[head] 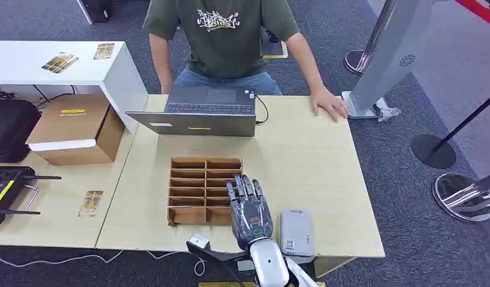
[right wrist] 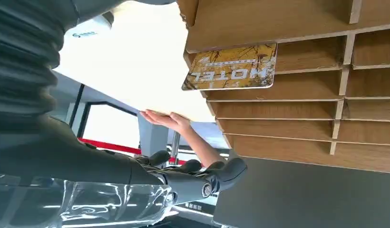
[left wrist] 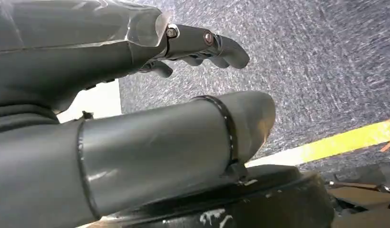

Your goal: Pass the card to the sensor for recognition and then transmit it.

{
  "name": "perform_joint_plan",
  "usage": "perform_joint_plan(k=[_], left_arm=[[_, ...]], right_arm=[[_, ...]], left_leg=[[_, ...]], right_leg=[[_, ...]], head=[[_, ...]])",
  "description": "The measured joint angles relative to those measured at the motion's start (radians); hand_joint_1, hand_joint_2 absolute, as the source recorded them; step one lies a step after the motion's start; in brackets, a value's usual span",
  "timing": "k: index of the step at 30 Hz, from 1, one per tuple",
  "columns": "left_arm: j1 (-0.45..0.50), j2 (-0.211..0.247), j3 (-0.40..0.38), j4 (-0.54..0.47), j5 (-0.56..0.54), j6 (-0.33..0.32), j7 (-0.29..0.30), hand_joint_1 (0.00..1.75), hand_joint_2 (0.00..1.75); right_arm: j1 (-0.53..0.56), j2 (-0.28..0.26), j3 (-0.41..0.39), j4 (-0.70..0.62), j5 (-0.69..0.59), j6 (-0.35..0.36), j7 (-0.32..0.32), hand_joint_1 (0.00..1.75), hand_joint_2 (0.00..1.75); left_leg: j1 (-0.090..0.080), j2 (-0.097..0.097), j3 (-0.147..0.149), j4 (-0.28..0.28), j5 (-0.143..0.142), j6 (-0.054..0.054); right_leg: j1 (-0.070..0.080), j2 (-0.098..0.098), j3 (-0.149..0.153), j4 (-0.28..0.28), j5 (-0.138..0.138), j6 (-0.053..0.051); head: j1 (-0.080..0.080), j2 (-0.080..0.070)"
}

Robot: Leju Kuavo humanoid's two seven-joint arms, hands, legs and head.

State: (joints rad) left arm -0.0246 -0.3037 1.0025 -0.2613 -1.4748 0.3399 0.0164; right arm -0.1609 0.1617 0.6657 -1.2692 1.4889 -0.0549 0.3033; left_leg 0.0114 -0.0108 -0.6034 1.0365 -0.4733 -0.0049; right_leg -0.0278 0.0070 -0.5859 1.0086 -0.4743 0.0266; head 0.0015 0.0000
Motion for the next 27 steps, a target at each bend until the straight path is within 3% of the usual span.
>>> perform_joint_plan(k=[14,27], left_arm=[[-0.001,0.0,-0.021,0.009,-0.014,0.013,0.027,0.0,0.0],[-0.004,0.0,-0.038,0.009,-0.026,0.008,0.032,0.0,0.0]], right_arm=[[-0.019,0.014,-0.01,0.038,-0.004,-0.014,-0.016,0.0,1.75],[-0.1,0.068,-0.01,0.164,-0.041,-0.06,-0.01,0.0,1.75]], left_leg=[[0.0,0.0,0.0,0.0,0.0,0.0],[0.0,0.0,0.0,0.0,0.0,0.0]], right_leg=[[0.0,0.0,0.0,0.0,0.0,0.0],[0.0,0.0,0.0,0.0,0.0,0.0]], head=[[0.0,0.0],[0.0,0.0]])
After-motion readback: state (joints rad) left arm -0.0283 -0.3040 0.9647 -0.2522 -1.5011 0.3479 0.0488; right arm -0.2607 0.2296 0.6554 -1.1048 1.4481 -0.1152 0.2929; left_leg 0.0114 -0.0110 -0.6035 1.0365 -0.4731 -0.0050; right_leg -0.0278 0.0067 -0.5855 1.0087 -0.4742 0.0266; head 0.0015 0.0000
